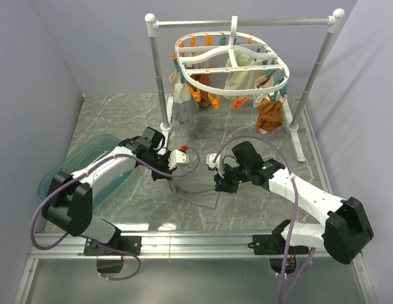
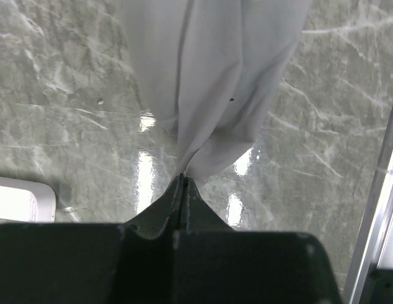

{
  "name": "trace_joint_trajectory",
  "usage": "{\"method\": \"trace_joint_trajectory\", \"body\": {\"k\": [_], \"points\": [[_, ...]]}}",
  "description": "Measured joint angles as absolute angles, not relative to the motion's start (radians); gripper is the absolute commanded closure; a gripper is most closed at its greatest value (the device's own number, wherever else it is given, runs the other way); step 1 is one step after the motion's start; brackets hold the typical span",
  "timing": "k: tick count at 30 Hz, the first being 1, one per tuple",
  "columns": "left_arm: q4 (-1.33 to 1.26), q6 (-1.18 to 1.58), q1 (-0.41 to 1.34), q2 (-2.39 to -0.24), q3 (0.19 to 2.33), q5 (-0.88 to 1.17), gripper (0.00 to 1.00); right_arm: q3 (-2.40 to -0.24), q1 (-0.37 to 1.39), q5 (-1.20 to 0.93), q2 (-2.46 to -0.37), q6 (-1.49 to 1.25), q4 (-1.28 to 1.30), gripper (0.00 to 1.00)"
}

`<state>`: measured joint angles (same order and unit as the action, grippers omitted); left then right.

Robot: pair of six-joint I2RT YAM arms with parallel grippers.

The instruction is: Clip the underwear to the hanger

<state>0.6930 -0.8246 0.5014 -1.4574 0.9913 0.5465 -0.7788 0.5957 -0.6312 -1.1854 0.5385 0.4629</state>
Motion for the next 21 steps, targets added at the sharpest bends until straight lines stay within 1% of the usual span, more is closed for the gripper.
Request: {"method": "trace_joint_trajectory", "body": {"k": [13, 21], "points": [[0.649, -0.735, 0.476, -1.539, 1.029, 0.603, 1.00, -0.767, 0.801, -0.545, -1.339, 0.792, 0.381, 0.73], [0.630, -0.712, 0.448, -1.569, 1.035, 0.627, 1.00, -0.778, 0.833, -0.522, -1.417, 0.874, 0.376, 0.71]]}}
